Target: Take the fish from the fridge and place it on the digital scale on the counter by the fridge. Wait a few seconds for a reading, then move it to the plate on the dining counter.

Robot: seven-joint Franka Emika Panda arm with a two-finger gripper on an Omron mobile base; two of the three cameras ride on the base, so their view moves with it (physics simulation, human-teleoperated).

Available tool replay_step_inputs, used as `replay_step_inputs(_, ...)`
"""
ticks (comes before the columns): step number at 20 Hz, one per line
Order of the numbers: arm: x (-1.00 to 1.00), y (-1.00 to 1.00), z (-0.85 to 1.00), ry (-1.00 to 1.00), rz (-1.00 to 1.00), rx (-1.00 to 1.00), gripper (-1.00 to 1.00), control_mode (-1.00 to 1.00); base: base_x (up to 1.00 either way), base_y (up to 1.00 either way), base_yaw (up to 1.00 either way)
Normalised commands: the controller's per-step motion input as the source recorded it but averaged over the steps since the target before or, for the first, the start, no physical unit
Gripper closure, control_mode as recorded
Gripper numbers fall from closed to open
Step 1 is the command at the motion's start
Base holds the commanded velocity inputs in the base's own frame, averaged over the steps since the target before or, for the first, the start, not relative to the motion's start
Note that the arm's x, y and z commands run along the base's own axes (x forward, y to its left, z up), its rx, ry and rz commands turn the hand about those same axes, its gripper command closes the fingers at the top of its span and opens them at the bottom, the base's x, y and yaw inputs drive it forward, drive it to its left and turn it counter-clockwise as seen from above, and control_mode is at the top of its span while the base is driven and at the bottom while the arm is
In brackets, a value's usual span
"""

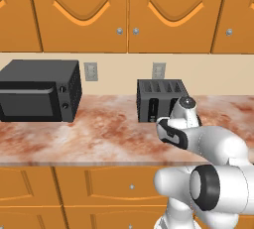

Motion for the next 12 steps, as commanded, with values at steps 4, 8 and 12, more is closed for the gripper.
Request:
replay_step_inputs(4, 0.33, 0.00, -0.09, 0.00, 0.00, -0.02, -1.00, -1.00, 0.00, 0.00, 0.00)
replay_step_inputs(8, 0.38, 0.00, -0.08, 0.00, 0.00, -0.03, -1.00, -1.00, 0.00, 0.00, 0.00)
replay_step_inputs(12, 0.29, 0.00, -0.21, 0.00, 0.00, -0.03, -1.00, -1.00, 0.00, 0.00, 0.00)
